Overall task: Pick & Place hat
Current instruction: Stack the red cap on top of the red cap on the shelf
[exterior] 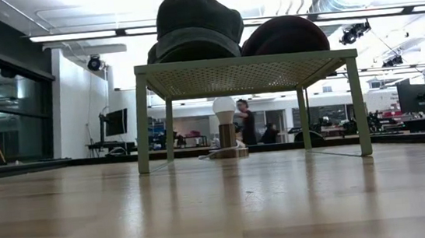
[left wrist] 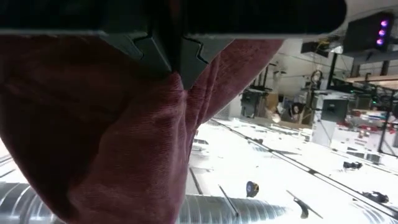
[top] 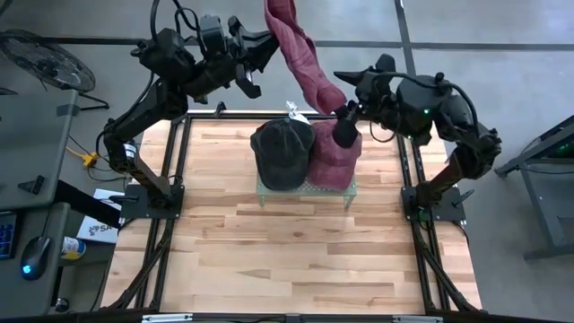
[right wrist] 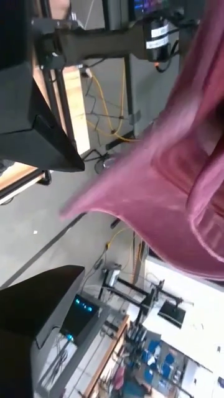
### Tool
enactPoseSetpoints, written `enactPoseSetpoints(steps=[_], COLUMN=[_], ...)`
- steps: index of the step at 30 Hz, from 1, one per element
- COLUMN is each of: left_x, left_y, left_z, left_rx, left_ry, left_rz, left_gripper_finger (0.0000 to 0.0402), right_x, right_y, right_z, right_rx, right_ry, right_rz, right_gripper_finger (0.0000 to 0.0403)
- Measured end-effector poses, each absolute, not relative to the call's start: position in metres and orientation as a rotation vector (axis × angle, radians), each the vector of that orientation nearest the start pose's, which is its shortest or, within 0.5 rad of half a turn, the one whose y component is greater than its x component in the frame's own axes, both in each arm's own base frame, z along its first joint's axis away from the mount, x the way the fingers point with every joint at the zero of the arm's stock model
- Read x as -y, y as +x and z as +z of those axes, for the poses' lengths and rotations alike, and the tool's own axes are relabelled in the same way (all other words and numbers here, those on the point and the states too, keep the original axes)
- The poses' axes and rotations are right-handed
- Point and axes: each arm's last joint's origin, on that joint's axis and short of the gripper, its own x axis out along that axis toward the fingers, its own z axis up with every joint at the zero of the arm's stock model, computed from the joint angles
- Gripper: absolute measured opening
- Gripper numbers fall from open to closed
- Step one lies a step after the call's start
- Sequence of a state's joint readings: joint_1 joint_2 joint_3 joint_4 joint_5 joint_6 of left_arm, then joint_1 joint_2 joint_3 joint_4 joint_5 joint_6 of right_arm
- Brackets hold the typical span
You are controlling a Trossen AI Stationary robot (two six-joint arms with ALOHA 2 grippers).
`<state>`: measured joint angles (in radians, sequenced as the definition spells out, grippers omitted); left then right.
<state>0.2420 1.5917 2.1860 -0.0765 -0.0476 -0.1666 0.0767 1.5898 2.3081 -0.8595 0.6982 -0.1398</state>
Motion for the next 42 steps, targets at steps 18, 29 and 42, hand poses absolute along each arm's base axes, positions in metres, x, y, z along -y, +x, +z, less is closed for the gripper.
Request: enactPoseSetpoints(steps=[18,29,42], left_x=[-0.069,-0.071,-0.070], left_y=[0.272,0.273,0.281], left_z=[0.599,0.594,0.584], left_rx=[0.509,0.454,0.320], left_ry=[-0.122,-0.134,0.093], left_rz=[0.258,0.307,0.281], left_gripper_finger=[0.0000,0.0008,0.0150], right_x=[0.000,-0.003,-0.004], right_y=[0.262,0.262,0.234], right_z=[0.561,0.561,0.569], right_rx=[-0.178,-0.162,-0.117], right_ry=[-0.202,-0.144,0.023], right_rz=[-0.543,-0.459,-0.450], right_gripper_finger=[0.0057,0.0008,0.0007])
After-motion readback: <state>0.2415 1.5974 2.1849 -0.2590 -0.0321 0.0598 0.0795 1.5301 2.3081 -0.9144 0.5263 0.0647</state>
